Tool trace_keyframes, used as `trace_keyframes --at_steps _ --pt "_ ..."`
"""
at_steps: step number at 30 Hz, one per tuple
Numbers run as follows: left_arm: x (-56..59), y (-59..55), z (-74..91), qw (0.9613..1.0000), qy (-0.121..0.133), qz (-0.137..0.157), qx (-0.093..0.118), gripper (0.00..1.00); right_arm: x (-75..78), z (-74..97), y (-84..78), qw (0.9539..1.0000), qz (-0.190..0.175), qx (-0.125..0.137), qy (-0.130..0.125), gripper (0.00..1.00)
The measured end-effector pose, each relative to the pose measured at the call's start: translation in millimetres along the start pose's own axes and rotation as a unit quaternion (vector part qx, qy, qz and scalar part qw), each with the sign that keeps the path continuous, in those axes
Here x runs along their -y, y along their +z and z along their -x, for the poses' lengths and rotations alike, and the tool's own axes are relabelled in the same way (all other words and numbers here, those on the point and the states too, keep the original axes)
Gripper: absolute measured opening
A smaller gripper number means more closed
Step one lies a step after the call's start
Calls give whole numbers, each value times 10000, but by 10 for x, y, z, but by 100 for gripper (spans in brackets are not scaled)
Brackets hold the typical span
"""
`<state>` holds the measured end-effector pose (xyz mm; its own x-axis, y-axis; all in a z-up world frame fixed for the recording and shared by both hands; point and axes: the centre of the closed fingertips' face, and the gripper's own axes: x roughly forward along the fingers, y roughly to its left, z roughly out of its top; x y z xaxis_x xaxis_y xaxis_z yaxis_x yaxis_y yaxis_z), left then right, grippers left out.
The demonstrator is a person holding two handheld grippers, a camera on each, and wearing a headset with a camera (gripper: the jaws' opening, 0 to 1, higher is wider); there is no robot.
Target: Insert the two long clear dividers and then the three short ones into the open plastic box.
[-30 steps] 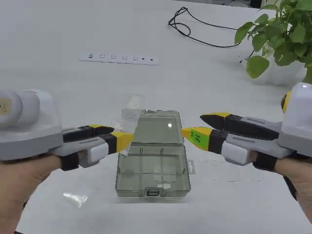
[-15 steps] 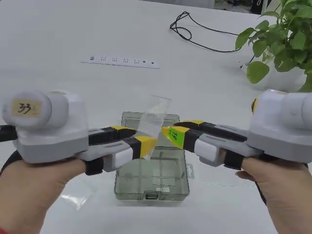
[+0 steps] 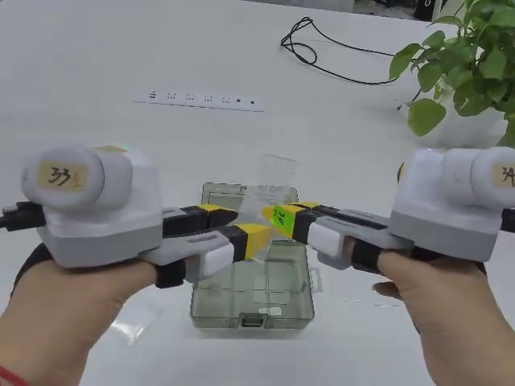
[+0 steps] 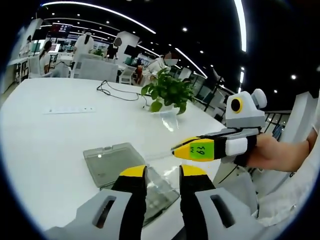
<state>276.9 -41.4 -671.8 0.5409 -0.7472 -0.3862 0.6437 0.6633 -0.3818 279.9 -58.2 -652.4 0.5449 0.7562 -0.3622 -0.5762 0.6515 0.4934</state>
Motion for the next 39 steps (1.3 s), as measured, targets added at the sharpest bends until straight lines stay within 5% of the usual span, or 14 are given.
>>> trace_keyframes --at_steps 3,6,9,19,39 --pt "100 40 -25 9987 -264 411 169 24 -13 -4 17 9999 -84 40 -78 7" --pt "102 -6 -41 9998 -209 61 32 29 17 -7 18 9999 -74 10 -96 7" --pt "124 8 -45 9995 -270 156 78 32 17 -8 21 9999 -86 -21 -111 7" --pt "127 -73 15 9987 -418 -289 -40 43 66 10 4 9995 -175 -132 -237 7" --pt "-110 -382 316 9909 -480 -1173 -455 75 316 35 -107 9928 -167 -784 -891 7"
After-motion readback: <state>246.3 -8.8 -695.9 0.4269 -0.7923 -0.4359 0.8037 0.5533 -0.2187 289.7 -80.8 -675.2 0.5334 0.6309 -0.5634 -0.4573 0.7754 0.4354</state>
